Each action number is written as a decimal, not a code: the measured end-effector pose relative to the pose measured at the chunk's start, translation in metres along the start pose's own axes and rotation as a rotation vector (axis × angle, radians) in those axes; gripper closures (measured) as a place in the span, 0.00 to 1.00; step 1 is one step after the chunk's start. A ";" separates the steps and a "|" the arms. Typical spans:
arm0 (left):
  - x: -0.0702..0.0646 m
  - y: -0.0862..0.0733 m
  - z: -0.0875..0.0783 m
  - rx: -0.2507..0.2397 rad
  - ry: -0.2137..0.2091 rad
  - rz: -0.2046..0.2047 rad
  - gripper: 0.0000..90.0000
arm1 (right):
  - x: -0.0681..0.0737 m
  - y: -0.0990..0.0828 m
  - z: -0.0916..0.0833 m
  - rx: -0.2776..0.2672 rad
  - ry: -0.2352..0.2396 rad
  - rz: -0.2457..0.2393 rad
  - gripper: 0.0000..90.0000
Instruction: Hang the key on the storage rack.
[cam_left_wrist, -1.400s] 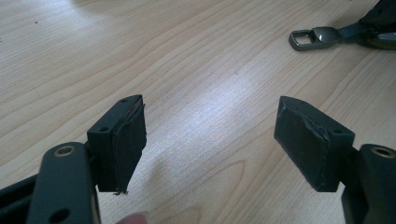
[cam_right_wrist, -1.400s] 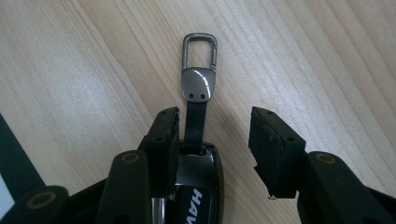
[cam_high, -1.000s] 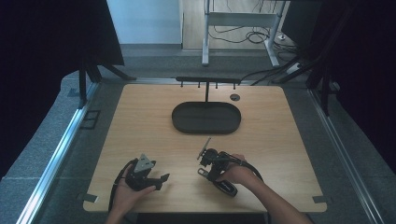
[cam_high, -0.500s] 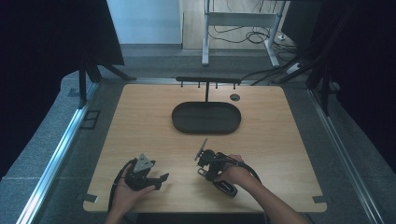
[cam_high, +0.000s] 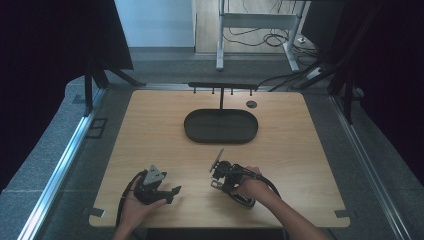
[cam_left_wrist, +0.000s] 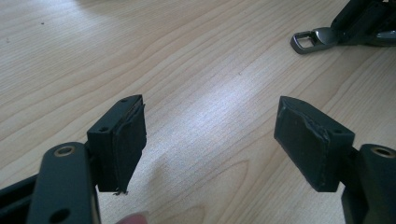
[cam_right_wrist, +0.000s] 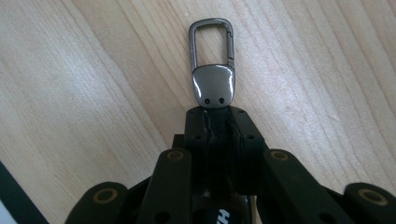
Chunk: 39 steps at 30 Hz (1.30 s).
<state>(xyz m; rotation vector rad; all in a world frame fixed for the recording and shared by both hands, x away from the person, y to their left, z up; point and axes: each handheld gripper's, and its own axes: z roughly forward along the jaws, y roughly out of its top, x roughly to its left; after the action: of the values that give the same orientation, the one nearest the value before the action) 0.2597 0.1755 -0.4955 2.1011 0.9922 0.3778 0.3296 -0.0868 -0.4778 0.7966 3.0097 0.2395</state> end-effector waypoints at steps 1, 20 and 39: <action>0.000 0.000 0.000 0.000 0.000 0.000 0.29 | 0.000 0.000 0.000 0.000 -0.001 0.003 0.88; 0.001 0.000 0.000 0.000 0.002 -0.004 0.28 | -0.003 -0.012 -0.006 -0.085 -0.004 0.008 0.89; 0.001 0.000 0.000 -0.002 0.003 -0.003 0.28 | -0.008 -0.023 -0.022 -0.193 -0.029 0.037 0.90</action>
<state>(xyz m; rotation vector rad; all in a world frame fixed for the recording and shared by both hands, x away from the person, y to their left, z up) 0.2603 0.1769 -0.4955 2.0982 0.9960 0.3805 0.3240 -0.1140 -0.4598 0.8296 2.8893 0.5052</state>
